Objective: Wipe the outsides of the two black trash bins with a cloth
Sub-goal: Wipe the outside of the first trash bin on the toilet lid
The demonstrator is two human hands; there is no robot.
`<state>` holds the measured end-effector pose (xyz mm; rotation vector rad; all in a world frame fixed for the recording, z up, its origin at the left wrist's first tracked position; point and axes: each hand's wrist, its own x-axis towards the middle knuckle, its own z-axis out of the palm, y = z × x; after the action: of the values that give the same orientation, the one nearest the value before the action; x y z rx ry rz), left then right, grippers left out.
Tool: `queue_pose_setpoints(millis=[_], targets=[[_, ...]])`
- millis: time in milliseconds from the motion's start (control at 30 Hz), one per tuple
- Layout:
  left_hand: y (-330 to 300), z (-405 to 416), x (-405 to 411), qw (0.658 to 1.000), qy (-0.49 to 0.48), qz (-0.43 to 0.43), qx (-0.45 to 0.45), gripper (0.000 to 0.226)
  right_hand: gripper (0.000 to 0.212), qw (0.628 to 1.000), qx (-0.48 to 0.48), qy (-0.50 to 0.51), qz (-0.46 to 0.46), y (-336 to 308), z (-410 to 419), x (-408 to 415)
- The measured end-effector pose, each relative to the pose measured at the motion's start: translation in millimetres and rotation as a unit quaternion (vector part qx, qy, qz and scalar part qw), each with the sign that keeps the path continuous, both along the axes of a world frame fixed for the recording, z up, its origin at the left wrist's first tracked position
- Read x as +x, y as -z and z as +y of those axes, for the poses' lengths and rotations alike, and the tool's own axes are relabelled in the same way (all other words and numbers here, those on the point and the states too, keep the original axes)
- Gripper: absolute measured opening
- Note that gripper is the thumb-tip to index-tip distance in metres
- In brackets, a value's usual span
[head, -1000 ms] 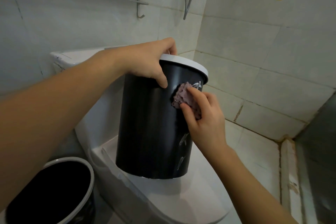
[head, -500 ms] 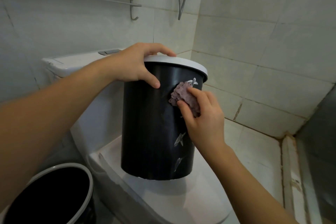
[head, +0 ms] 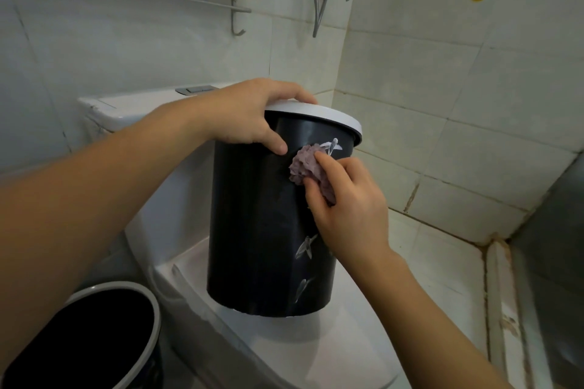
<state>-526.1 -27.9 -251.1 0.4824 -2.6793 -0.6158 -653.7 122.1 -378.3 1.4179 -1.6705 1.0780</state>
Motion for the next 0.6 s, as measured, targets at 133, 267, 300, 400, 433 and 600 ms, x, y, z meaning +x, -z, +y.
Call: queue_pose_setpoints(millis=[133,267,300,400,433,600], targets=[[-0.1,6.2,0.4,1.0,0.023,-0.016,0.004,0.073,0.036,1.0,-0.018,-0.011,0.003,-21.2,-7.3,4.5],[-0.7,4.8,2.9,1.0,0.022,-0.022,-0.005,0.072,0.033,1.0,-0.013,-0.015,0.017,-29.1,-7.0,-3.3],[-1.4,2.8,4.9,1.0,0.015,-0.023,-0.006,0.072,0.033,1.0,-0.013,-0.01,0.015,-28.8,-5.0,-8.7],[-3.1,-2.1,9.9,1.0,0.007,-0.017,0.008,0.071,0.033,1.0,-0.01,0.006,-0.011,-30.5,0.4,-24.5],[-3.4,-2.7,10.9,1.0,0.006,-0.015,0.014,0.071,0.033,1.0,-0.005,0.005,-0.008,-32.1,1.2,-27.1],[-1.0,-1.8,7.2,1.0,-0.011,-0.013,0.005,0.07,0.04,0.998,0.022,-0.033,0.042,-40.2,-3.0,-25.0]])
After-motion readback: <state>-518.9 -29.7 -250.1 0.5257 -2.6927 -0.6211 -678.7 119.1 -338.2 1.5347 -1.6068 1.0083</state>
